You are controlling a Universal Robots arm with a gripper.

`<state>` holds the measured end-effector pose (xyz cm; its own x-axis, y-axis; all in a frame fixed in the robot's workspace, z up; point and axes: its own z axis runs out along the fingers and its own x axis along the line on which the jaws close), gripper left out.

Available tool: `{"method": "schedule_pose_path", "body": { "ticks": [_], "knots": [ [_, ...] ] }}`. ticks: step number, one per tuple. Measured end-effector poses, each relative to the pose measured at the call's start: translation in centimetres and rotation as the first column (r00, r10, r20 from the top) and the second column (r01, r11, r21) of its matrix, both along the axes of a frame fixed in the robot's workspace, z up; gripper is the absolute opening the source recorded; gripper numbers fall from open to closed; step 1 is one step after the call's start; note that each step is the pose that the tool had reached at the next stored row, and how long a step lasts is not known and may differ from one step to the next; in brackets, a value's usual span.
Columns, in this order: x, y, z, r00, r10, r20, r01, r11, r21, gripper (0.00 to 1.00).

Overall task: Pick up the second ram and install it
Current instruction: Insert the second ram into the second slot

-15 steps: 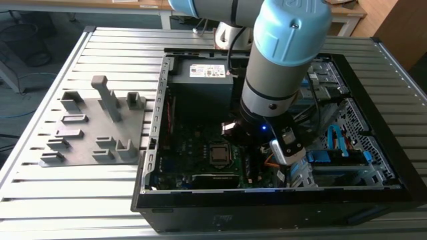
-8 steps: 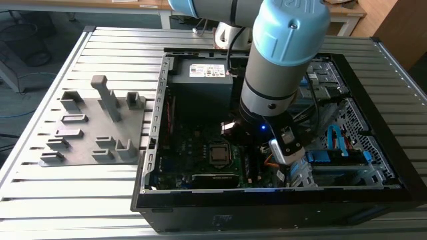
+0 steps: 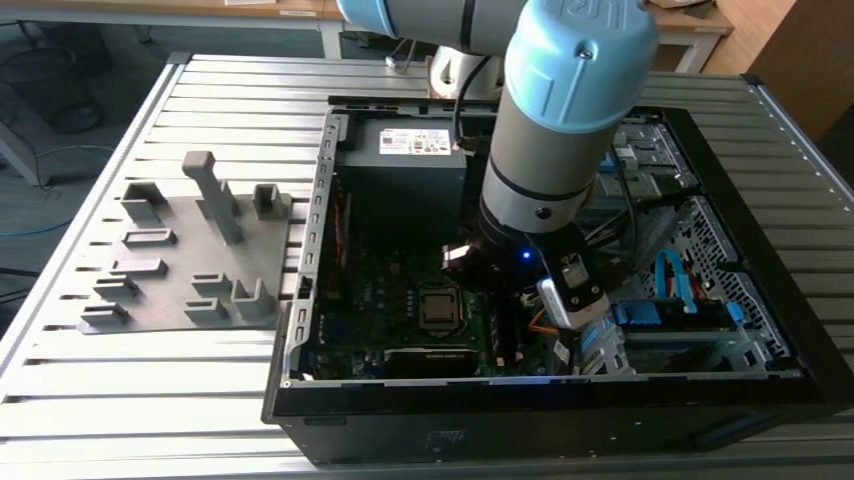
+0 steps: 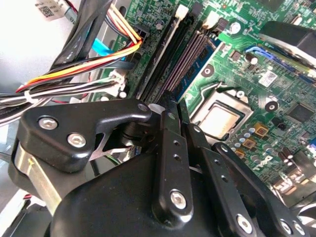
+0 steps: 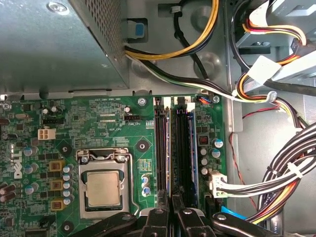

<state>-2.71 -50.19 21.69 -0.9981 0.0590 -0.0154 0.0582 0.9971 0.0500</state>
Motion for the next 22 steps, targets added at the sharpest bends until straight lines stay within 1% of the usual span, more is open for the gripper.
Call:
{"method": "schedule_pose_path", "body": {
  "ticks": [3,7,22],
  "knots": [
    [-0.01,0.07,-0.11,1.0000,0.000,0.0001,0.000,1.0000,-0.0002,0.14],
    [0.00,0.31,-0.20,1.0000,0.000,0.0000,0.000,1.0000,-0.0001,0.14],
    [0.13,0.35,-0.10,1.0000,0.007,-0.0005,-0.007,1.0000,-0.0010,0.14]
  ]
}}
